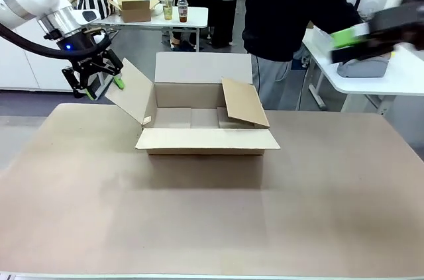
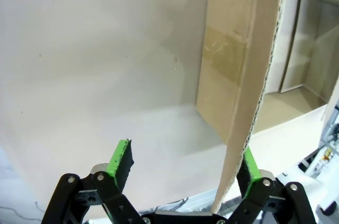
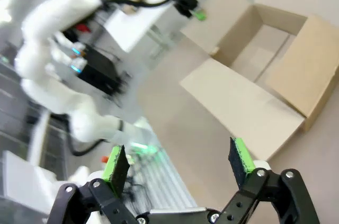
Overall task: Pack the gift set into the box.
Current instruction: Place both hands on the side flaps of the Package Box and spread them outward.
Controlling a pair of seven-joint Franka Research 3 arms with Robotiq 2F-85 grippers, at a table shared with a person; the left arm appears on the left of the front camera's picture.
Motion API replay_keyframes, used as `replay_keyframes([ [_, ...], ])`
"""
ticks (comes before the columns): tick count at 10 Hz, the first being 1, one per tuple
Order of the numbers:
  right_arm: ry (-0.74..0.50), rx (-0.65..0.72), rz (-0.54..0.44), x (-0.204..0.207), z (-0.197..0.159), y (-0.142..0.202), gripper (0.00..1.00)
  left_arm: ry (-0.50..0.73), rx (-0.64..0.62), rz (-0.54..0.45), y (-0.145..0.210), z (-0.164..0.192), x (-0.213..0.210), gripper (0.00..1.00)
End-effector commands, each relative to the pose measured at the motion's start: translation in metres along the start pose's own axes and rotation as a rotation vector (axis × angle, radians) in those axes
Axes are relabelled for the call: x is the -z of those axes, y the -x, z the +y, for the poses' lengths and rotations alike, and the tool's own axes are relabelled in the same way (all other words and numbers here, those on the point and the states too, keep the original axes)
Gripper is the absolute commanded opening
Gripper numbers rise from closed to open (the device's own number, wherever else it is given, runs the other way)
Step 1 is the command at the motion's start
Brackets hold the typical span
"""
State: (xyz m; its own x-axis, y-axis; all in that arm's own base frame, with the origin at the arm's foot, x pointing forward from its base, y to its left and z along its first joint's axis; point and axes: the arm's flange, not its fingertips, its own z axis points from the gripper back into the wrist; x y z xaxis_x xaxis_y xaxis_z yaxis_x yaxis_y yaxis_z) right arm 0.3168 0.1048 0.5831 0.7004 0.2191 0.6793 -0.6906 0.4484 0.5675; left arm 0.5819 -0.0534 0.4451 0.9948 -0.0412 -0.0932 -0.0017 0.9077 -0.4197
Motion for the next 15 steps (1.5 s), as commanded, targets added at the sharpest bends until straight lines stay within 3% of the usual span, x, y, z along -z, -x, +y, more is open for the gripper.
replay_keyframes([
  [1, 0.237, 0.019, 0.291, 0.086, -0.004, -0.082, 1.0, -0.019, -0.017, -0.007, 0.002, -0.001, -0.001, 1.0],
  [2, 0.251, 0.04, 0.424, 0.132, -0.003, -0.098, 1.0, -0.019, -0.017, -0.007, 0.002, -0.001, -0.001, 1.0],
  [4, 0.358, 0.037, 0.509, 0.192, -0.003, -0.106, 1.0, -0.019, -0.017, -0.007, 0.002, -0.001, -0.001, 1.0],
  [5, 0.347, 0.01, 0.483, 0.187, -0.008, -0.102, 1.0, -0.019, -0.017, -0.007, 0.002, -0.001, -0.001, 1.0],
  [6, 0.232, -0.004, 0.403, 0.151, -0.017, -0.094, 1.0, -0.019, -0.017, -0.007, 0.002, -0.001, -0.001, 1.0],
  [7, 0.357, -0.001, 0.474, 0.209, -0.006, -0.09, 1.0, -0.019, -0.017, -0.007, 0.002, -0.001, -0.001, 1.0],
  [9, 0.337, 0.009, 0.466, 0.19, -0.024, -0.097, 1.0, -0.019, -0.017, -0.007, 0.002, -0.001, -0.001, 1.0],
  [10, 0.801, 0.3, 0.261, 0.209, -0.036, -0.114, 1.0, -0.019, -0.017, -0.007, 0.002, -0.001, -0.001, 1.0],
  [12, 0.919, 0.327, 0.304, 0.266, -0.067, -0.142, 1.0, -0.019, -0.017, -0.007, 0.002, -0.001, -0.001, 1.0],
  [14, 1.022, 0.395, 0.388, 0.302, -0.095, -0.151, 1.0, -0.019, -0.017, -0.007, 0.002, -0.001, -0.001, 1.0],
  [15, 1.135, 0.405, 0.447, 0.327, -0.104, -0.151, 1.0, -0.019, -0.017, -0.007, 0.002, -0.001, -0.001, 1.0],
])
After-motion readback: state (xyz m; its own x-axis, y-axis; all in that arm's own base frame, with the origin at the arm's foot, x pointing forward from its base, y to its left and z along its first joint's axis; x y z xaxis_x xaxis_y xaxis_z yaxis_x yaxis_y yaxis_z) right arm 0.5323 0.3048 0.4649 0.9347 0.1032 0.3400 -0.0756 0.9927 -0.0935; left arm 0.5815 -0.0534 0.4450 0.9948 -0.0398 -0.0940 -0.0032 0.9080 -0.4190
